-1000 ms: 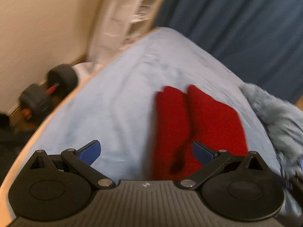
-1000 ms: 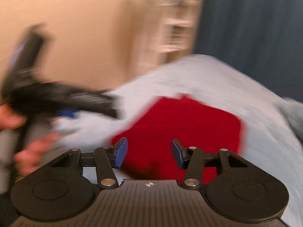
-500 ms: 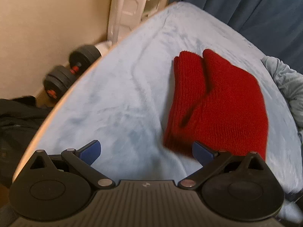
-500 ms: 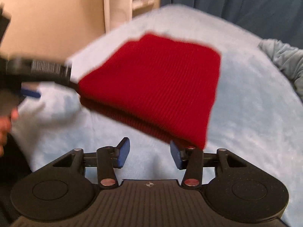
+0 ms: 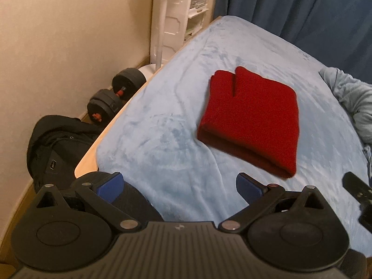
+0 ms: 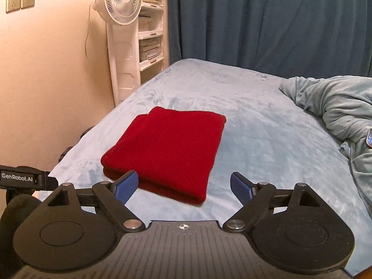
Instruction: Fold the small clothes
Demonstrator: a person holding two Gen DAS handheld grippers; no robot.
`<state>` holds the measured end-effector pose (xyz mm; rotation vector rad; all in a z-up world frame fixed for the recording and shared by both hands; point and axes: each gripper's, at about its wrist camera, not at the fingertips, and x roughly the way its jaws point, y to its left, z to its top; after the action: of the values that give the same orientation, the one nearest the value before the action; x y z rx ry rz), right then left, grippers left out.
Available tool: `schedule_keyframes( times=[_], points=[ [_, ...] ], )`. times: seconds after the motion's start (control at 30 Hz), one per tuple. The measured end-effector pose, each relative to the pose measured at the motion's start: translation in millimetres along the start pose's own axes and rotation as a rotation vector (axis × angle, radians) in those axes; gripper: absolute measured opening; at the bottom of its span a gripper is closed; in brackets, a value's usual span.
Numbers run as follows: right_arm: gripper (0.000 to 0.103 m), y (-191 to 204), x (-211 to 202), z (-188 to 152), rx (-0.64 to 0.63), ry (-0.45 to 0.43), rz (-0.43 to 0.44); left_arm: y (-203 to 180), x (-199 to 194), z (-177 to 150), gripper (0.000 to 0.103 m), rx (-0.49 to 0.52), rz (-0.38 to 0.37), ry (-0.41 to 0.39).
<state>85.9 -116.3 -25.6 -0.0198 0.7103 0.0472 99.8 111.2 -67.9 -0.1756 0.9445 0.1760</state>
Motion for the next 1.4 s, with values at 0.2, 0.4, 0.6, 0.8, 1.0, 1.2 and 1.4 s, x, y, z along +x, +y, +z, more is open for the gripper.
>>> schedule_keyframes(
  times=[0.2,0.4,0.6,0.8,1.0,1.2,1.4],
  points=[
    [0.087,-7.1,-1.9,-3.4,0.020,0.016,-0.014,-14.0,-8.4,-3.9,0.103,0.053,0.006,-0.006],
    [0.087,-12.6,0.0,-4.4,0.045,0.030,-0.018,-20.0,-8.4,-3.5,0.103,0.075,0.014,-0.007],
    [0.087,-12.3,7.1,-4.1,0.049,0.050,-0.007,-21.5,-5.7,-1.4,0.103,0.078,0.027,-0.001],
    [0.087,-12.7,15.4,-5.0,0.050,0.075,-0.004,-22.4,1.6,2.3,0.103,0.080,0.028,0.017],
    [0.087,-18.2,26.1,-4.3,0.076,0.104,0.007,-23.8,12.1,4.6,0.103,0.083,0.029,0.040],
    [0.087,-27.7,44.8,-4.8,0.133,0.151,0.025,-27.5,29.0,9.5,0.103,0.070,0.027,0.072],
    [0.089,-56.6,76.0,-0.3,0.300,0.209,0.109,-22.3,54.1,23.4,0.103,-0.060,-0.057,0.099]
  ],
)
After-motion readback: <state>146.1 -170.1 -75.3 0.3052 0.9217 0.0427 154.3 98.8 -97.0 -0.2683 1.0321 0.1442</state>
